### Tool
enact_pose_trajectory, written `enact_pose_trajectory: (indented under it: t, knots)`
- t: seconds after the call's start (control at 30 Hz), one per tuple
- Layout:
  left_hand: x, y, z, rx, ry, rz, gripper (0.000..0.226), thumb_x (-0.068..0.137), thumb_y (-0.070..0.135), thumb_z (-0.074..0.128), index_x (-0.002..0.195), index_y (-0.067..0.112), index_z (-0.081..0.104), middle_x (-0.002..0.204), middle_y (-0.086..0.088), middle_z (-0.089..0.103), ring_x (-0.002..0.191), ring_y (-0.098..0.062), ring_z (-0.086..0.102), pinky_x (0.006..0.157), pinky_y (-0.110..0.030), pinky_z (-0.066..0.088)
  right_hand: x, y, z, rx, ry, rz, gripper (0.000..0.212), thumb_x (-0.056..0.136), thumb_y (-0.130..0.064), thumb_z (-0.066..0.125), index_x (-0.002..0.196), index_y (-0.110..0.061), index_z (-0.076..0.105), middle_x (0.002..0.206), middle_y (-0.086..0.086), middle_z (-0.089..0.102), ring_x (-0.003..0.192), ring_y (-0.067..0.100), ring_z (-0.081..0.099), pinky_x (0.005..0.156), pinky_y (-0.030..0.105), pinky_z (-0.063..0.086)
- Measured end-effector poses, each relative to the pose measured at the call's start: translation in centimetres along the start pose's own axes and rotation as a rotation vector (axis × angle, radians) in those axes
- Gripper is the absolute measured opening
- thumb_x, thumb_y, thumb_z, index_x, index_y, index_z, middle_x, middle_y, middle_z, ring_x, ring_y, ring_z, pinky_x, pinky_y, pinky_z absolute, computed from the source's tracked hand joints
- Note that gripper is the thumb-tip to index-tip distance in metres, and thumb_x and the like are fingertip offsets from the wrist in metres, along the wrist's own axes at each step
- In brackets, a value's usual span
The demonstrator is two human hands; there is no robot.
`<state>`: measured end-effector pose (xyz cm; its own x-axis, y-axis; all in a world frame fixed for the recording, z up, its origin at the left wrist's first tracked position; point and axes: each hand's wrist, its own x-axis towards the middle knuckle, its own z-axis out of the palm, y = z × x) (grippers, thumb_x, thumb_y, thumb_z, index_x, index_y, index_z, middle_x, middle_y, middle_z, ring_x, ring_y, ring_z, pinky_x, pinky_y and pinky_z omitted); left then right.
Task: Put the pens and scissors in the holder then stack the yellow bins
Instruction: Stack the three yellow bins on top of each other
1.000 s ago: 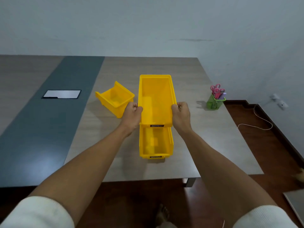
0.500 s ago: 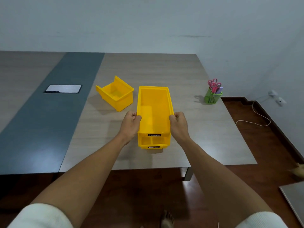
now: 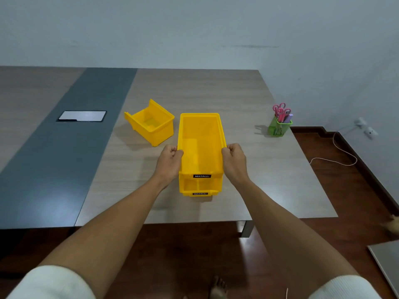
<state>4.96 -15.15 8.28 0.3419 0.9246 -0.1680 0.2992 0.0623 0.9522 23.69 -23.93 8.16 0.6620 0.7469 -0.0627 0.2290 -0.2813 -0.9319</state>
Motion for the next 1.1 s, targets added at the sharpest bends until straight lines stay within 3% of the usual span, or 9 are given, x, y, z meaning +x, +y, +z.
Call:
enact_pose_trajectory:
  t: [0.1,0.27,0.4,0.53,0.63,0.7,0.83,0.97,1.1]
  knots:
    - [-0.1,-0.5,0.0,-0.029,0.012,-0.008,0.027,0.104,0.025,0.052,0.118,0.003,0.056,0.109,-0.020,0.070,0.095,-0.026,0.064,0.089,-0.057,0.054,-0.3,0.5,0.3,0.006,-0.015,0.009,0.015,0.100,-0.021,0.047,0.101,-0.009,0.056,0.086,0.002,0.056,0.075,0.017,0.051,0.065,0.038,0.044]
    - [-0.2,-1.6,0.3,-0.053,0.027,0.025,0.014,0.104,0.024,0.054,0.110,0.012,0.057,0.098,-0.016,0.069,0.087,-0.024,0.061,0.076,-0.046,0.049,-0.4,0.8,0.2,-0.007,-0.046,0.000,0.015,0.101,-0.023,0.046,0.106,-0.014,0.057,0.097,0.007,0.063,0.085,0.026,0.061,0.075,0.049,0.055]
    - [-0.7,-2.4,-0.1,-0.045,-0.025,0.026,0.033,0.104,0.036,0.054,0.129,0.015,0.058,0.120,-0.007,0.071,0.109,-0.021,0.067,0.092,-0.046,0.055,-0.3,1.7,-0.3,0.045,-0.172,-0.018,0.028,0.105,-0.028,0.043,0.116,-0.012,0.062,0.109,0.015,0.065,0.102,0.036,0.062,0.086,0.055,0.053]
    - [-2.0,-4.5,0.3,0.061,-0.184,0.005,0.029,0.105,0.028,0.052,0.132,0.018,0.060,0.121,-0.001,0.068,0.112,-0.022,0.064,0.091,-0.037,0.048,-1.4,4.5,-1.1,0.073,-0.364,0.050,0.032,0.103,-0.033,0.040,0.130,-0.026,0.055,0.123,-0.001,0.063,0.114,0.022,0.061,0.090,0.043,0.054]
    - [-2.5,-5.6,0.6,0.123,-0.184,0.027,0.032,0.109,0.029,0.042,0.136,0.018,0.057,0.127,-0.004,0.066,0.117,-0.025,0.062,0.096,-0.041,0.049,-2.1,6.5,-0.8,-0.018,-0.411,0.085,0.028,0.101,-0.043,0.036,0.123,-0.032,0.050,0.128,0.008,0.059,0.119,0.034,0.059,0.098,0.061,0.052]
    - [-2.4,-6.0,0.5,0.162,-0.170,0.034,0.039,0.110,0.034,0.038,0.143,0.017,0.050,0.133,-0.006,0.064,0.122,-0.026,0.060,0.101,-0.045,0.049,-2.2,6.9,-0.4,-0.055,-0.414,0.088,0.031,0.099,-0.050,0.034,0.122,-0.035,0.047,0.127,0.010,0.059,0.118,0.037,0.059,0.099,0.064,0.050]
    - [-2.3,-7.1,0.2,0.177,-0.201,0.025,0.045,0.109,0.041,0.036,0.150,0.022,0.040,0.142,-0.006,0.060,0.127,-0.029,0.059,0.106,-0.052,0.050,-2.4,6.7,-0.4,-0.082,-0.438,0.087,0.037,0.096,-0.054,0.033,0.123,-0.035,0.049,0.127,0.009,0.061,0.116,0.035,0.060,0.099,0.063,0.051]
    - [-2.0,-6.7,0.4,0.217,-0.215,0.077,0.048,0.110,0.038,0.034,0.154,0.020,0.035,0.147,-0.003,0.055,0.129,-0.021,0.054,0.104,-0.040,0.047,-2.3,6.9,-0.9,-0.092,-0.468,0.062,0.045,0.108,-0.045,0.032,0.147,-0.026,0.040,0.145,0.006,0.051,0.125,0.032,0.055,0.096,0.056,0.056]
    - [-1.9,-6.8,0.6,0.192,-0.211,0.064,0.048,0.109,0.040,0.036,0.153,0.021,0.036,0.147,-0.006,0.056,0.132,-0.029,0.056,0.103,-0.044,0.049,-2.5,7.3,-0.7,-0.116,-0.446,0.044,0.049,0.109,-0.046,0.029,0.153,-0.026,0.034,0.151,0.005,0.048,0.125,0.032,0.056,0.089,0.050,0.061]
